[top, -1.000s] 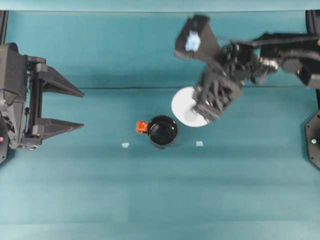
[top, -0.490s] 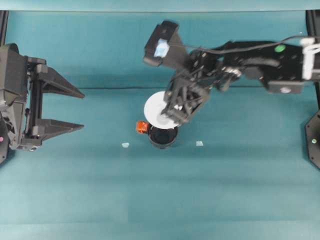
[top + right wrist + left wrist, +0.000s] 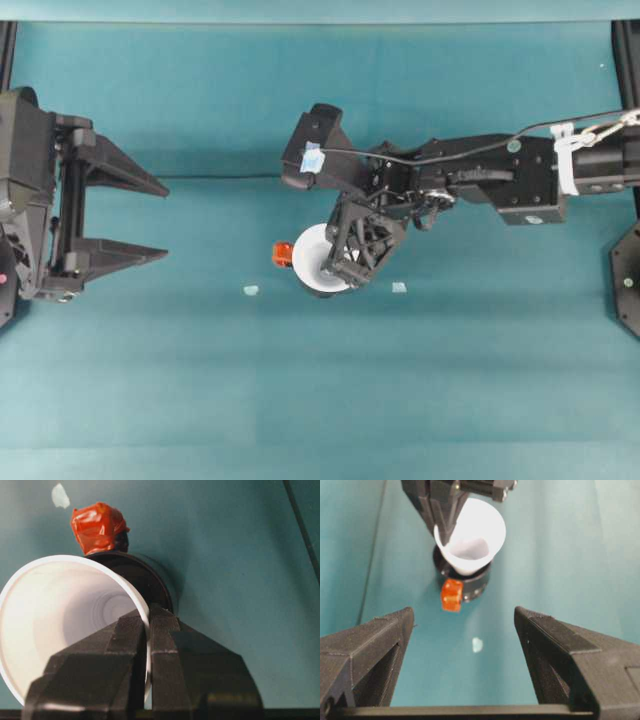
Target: Put the paper cup into the moved red handle cup holder.
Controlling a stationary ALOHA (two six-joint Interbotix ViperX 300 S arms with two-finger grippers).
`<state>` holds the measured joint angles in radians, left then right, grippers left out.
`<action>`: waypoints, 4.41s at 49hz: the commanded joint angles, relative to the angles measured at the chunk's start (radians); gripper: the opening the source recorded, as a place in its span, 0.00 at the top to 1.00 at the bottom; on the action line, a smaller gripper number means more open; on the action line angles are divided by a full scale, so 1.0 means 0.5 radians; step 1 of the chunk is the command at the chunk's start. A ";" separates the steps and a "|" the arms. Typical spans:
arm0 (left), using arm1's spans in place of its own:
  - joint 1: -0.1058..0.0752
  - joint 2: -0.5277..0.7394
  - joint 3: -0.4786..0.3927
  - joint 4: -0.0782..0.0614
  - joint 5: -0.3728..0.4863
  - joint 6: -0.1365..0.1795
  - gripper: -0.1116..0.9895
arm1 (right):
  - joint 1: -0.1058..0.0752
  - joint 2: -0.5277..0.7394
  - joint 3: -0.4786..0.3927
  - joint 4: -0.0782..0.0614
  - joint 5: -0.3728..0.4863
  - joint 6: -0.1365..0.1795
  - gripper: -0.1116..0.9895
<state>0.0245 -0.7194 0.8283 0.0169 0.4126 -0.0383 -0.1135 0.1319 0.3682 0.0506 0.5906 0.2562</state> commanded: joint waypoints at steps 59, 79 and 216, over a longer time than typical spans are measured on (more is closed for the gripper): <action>-0.021 0.018 -0.037 0.006 -0.046 -0.003 0.09 | 0.025 -0.080 -0.132 -0.064 0.009 0.003 0.15; -0.025 0.003 -0.028 0.006 -0.040 -0.003 0.09 | 0.003 -0.601 -0.114 -0.095 0.129 -0.166 0.15; -0.058 -0.003 -0.028 0.006 0.034 0.003 0.09 | 0.104 -1.589 0.798 -0.067 -0.512 -0.500 0.16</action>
<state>-0.0031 -0.7179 0.8283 0.0184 0.4372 -0.0368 -0.0629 -0.6565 0.7762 0.0138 0.3390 -0.0015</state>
